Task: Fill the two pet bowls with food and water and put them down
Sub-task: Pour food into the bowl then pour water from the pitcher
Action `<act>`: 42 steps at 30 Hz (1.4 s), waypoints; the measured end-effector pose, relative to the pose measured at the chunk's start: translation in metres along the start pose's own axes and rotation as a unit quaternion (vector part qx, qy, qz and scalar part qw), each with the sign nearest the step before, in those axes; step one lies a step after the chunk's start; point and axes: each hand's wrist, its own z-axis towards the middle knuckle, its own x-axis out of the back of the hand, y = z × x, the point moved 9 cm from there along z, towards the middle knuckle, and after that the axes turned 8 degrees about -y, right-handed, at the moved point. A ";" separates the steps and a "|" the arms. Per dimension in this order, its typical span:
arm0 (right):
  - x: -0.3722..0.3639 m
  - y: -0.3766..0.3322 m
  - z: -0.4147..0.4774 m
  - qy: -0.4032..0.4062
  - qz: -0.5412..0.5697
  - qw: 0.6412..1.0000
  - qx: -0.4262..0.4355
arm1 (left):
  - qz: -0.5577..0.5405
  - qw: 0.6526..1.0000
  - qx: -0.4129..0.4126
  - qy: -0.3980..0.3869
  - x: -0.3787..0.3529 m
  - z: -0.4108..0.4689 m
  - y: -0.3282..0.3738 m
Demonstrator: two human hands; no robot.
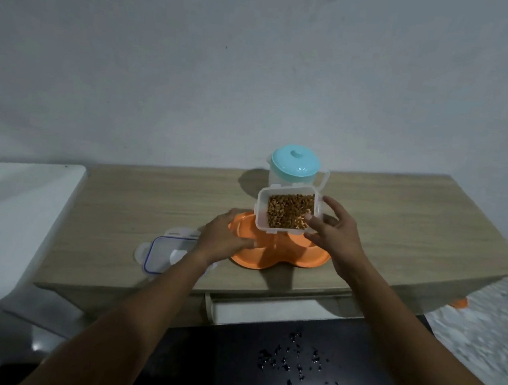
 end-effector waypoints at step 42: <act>-0.024 -0.032 0.003 -0.007 -0.282 0.935 0.215 | 0.269 0.961 0.021 0.056 -0.026 0.015 -0.043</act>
